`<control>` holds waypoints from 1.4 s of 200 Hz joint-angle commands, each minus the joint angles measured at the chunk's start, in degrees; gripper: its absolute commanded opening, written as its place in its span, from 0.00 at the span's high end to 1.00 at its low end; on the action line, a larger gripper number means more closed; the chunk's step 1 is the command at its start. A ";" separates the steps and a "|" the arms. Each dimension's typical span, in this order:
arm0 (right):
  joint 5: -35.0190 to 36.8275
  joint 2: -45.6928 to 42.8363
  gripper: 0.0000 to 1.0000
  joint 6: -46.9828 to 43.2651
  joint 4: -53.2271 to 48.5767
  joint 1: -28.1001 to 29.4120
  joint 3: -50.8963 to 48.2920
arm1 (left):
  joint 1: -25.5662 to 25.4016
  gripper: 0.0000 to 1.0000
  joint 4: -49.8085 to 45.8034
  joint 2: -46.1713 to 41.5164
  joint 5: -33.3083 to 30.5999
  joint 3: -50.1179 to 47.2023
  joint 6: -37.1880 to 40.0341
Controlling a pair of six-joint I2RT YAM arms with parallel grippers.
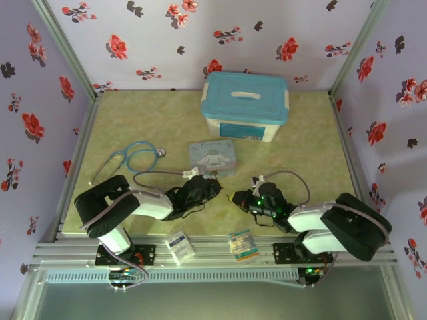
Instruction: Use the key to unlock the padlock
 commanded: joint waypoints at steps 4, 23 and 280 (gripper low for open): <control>-2.14 4.61 1.00 4.14 14.39 -0.72 -1.47 | -1.00 1.00 7.84 0.13 -2.95 -0.84 -3.37; -2.41 7.81 1.00 5.44 18.38 -0.87 -1.68 | -1.18 1.00 10.28 0.64 -3.79 -1.70 -4.37; -4.17 18.19 1.00 11.15 31.19 -3.69 0.44 | -2.96 1.00 22.83 2.27 -5.96 -4.74 -9.53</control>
